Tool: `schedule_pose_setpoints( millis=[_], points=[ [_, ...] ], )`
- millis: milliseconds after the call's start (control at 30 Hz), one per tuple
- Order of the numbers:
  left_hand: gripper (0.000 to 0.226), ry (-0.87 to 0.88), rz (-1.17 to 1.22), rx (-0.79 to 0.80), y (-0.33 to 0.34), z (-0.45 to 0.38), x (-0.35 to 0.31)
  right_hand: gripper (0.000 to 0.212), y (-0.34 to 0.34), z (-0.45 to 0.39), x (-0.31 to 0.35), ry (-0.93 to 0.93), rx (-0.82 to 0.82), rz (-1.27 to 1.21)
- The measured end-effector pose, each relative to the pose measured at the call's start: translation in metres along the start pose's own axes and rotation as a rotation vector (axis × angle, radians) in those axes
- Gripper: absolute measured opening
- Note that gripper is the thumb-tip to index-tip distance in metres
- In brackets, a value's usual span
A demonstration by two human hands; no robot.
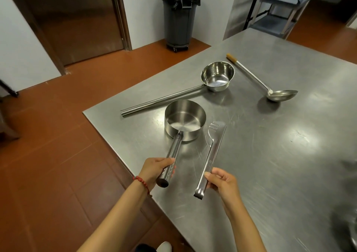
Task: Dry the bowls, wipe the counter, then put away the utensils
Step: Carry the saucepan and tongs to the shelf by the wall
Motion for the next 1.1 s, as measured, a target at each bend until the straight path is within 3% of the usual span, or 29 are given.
schedule_pose_setpoints(
  millis=[167,367,433,533,667,833,1100],
  points=[
    [0.013,0.075,0.057,-0.028,-0.006,0.018,0.002,0.020,0.005,-0.005,0.009,0.005,0.032,-0.014],
    [0.013,0.206,0.080,-0.060,-0.040,0.030,-0.022,0.006,0.042,-0.016,0.024,-0.023,0.104,-0.014],
    [0.010,0.241,0.094,-0.087,-0.063,0.031,-0.030,0.016,0.067,-0.021,0.030,-0.037,0.142,-0.024],
    [0.012,0.286,0.138,-0.127,-0.107,0.031,-0.042,0.030,0.119,-0.030,0.037,-0.055,0.211,-0.001],
    [0.015,0.315,0.210,-0.164,-0.184,0.028,-0.059,0.014,0.206,-0.044,0.036,-0.066,0.290,0.041],
    [0.012,0.315,0.224,-0.266,-0.308,0.023,-0.081,0.024,0.336,-0.062,0.029,-0.028,0.362,0.058],
    [0.017,0.327,0.294,-0.437,-0.468,0.003,-0.106,0.012,0.515,-0.082,0.016,0.054,0.539,0.145]
  ],
)
Point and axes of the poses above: each hand's wrist, its own z-axis away from the middle knuckle, its own y-axis out of the palm, x = y × z, the point moved 5 cm from there along -z, towards the middle knuckle, and after that the axes turned 2 degrees about -y, right-handed, at the moved point
